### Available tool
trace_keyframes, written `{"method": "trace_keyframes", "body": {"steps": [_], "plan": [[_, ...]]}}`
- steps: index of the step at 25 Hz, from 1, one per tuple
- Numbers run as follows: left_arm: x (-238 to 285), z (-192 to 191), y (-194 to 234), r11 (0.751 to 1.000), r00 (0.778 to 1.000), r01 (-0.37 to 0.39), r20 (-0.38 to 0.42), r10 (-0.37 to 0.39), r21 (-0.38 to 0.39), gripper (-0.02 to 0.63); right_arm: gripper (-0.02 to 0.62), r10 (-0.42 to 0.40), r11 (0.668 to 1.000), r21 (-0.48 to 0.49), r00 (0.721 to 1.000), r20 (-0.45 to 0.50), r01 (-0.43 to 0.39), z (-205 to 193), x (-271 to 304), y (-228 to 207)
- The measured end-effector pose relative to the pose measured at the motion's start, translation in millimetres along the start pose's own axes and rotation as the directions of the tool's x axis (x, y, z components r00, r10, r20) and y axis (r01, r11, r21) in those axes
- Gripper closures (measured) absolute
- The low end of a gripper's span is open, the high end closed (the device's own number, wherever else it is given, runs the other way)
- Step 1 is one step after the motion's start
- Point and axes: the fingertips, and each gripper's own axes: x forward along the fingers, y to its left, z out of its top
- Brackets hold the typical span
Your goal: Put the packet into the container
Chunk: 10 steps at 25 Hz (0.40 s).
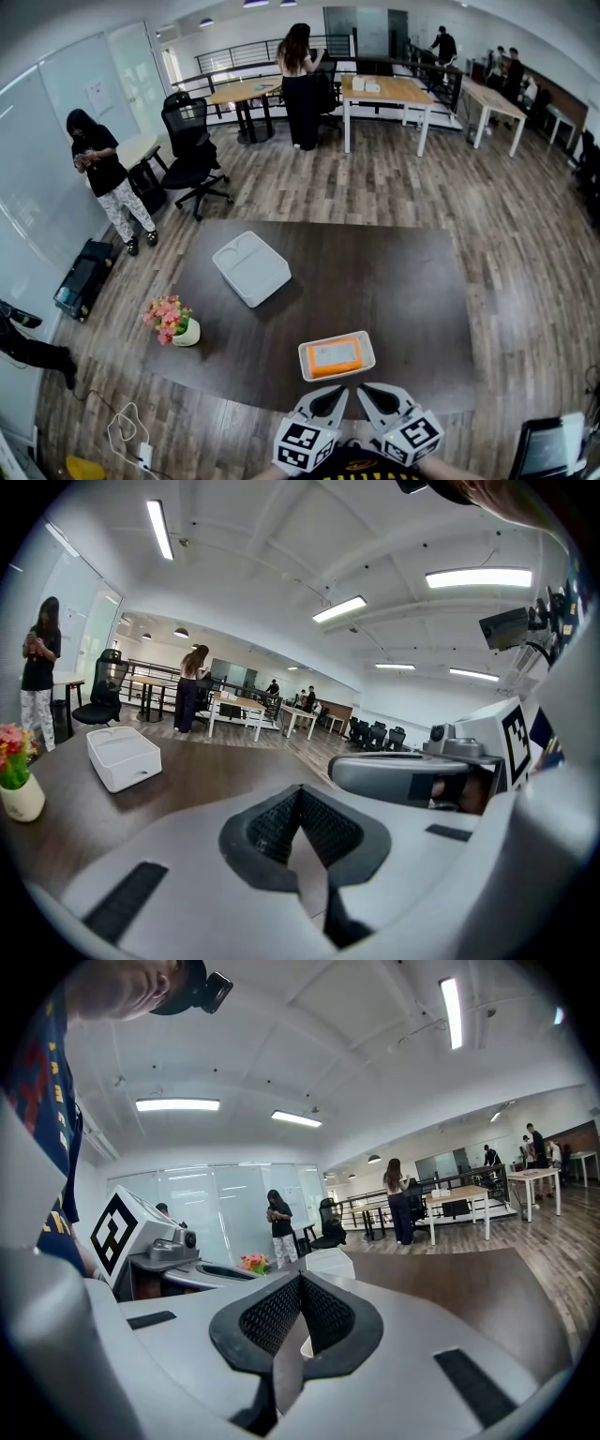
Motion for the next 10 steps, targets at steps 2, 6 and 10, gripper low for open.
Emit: {"method": "trace_keyframes", "body": {"steps": [2,6,10], "plan": [[0.5,-1.1,1.5,1.000,1.000,-0.002,0.000,0.002,0.005,0.606,0.584,0.000,1.000,0.013,1.000,-0.010,0.000,-2.2,1.0,0.3],[1.2,-3.1,2.0,1.000,1.000,-0.003,-0.003,0.003,0.007,0.606,0.585,0.004,1.000,0.009,1.000,0.003,-0.004,-4.6,1.6,-1.0],[2.4,-1.4,-0.5,1.000,1.000,-0.006,-0.009,0.006,0.010,0.606,0.585,0.012,1.000,0.006,1.000,-0.002,-0.012,-4.0,-0.6,-2.1]]}}
